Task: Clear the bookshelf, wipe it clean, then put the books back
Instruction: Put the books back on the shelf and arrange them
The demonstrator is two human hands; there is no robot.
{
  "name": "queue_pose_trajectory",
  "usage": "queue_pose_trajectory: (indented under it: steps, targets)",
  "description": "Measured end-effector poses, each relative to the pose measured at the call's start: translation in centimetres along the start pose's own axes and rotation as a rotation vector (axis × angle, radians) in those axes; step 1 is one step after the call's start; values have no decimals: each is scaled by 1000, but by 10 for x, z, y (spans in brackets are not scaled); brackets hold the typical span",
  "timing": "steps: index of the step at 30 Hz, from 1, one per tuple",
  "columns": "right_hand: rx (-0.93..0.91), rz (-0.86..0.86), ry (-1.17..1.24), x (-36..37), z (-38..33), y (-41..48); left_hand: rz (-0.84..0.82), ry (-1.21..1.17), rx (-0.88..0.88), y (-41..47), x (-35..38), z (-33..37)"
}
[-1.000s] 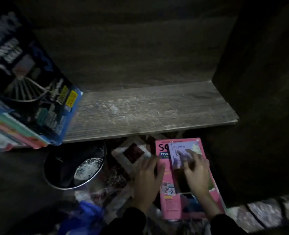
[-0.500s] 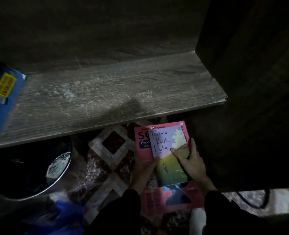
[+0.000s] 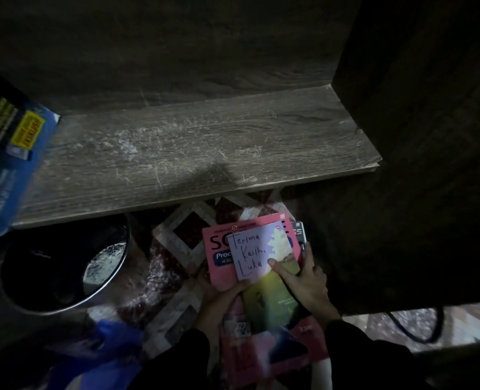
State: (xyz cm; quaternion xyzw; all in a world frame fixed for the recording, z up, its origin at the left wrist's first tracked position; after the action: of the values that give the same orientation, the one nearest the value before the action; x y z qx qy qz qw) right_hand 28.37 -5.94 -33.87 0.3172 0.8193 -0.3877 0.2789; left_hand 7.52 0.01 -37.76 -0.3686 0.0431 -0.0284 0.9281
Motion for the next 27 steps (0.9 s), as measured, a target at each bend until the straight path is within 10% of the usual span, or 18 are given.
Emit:
queue_pose_trajectory:
  steps: [17, 27]
  targets:
    - [-85, -73, -413, -13, -7, -31, -34, 155, 67, 2, -14, 36]
    - [-148, -268, -128, -19, -26, -54, -127, 400, 232, -25, -17, 53]
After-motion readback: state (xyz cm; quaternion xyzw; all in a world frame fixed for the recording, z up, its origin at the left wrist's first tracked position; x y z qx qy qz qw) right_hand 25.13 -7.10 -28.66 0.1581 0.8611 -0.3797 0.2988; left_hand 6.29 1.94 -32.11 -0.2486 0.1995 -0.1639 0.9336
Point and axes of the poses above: each hand's wrist, its own y-axis towards the middle knuckle, its own x-axis out of the palm, z = x × y, the point moved 9 cm from there along y, towards the middle knuckle, and after that the axes turned 15 degrees about z, right-handed, at the moved point
